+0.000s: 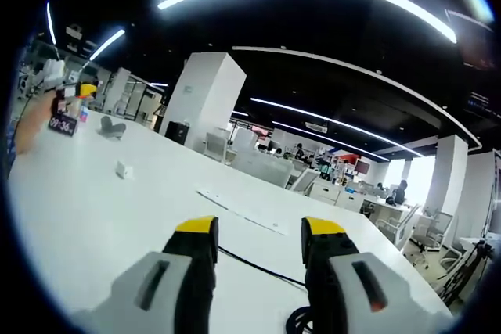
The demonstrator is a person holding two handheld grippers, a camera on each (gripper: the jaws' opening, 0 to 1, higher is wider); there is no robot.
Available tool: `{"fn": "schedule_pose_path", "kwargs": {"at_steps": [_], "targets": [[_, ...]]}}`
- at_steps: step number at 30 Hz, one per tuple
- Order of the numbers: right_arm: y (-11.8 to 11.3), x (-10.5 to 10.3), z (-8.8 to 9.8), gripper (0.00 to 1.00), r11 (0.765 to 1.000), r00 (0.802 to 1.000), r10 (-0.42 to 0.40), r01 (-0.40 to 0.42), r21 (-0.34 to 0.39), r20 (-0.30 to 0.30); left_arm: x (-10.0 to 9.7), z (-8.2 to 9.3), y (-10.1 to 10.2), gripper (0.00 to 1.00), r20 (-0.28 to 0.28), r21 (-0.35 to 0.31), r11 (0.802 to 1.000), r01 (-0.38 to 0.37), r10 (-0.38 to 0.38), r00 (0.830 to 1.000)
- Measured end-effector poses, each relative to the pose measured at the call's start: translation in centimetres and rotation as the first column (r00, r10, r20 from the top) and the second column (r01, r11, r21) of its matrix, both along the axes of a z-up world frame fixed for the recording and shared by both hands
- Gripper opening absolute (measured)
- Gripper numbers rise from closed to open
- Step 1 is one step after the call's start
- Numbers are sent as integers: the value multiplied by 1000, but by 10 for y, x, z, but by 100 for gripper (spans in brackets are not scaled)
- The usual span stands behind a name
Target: Plug the desk Type‑C cable into the charger adapter.
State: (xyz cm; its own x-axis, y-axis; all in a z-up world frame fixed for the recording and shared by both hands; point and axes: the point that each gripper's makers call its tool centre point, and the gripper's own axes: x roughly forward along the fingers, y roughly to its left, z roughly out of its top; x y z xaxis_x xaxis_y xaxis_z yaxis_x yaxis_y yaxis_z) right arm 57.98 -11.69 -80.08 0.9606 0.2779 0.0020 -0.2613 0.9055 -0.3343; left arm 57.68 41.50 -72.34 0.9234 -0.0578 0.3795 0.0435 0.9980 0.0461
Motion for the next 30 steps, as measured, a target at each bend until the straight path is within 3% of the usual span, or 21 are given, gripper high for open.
{"fn": "schedule_pose_path", "kwargs": {"at_steps": [12,14,19,23,30], "targets": [[-3,1,1,43,1000,1000,5,-5,19,-3,10,-12,5,79,-60,-4,1000,-25,25,998],[-3,1,1,43,1000,1000,7,-6,23,-4,10,-8,4,79,-43,45,999,-16,18,999],[-1,-2,4,43,999,1000,19,-19,34,-2,14,-11,9,78,-69,83,996,-43,49,996],[0,-3,6,43,999,1000,28,-28,41,3,18,-7,1,78,-80,66,998,-2,7,997],[6,-6,11,43,997,998,59,-59,50,10,28,-5,-21,77,-132,137,989,55,-36,991]]}}
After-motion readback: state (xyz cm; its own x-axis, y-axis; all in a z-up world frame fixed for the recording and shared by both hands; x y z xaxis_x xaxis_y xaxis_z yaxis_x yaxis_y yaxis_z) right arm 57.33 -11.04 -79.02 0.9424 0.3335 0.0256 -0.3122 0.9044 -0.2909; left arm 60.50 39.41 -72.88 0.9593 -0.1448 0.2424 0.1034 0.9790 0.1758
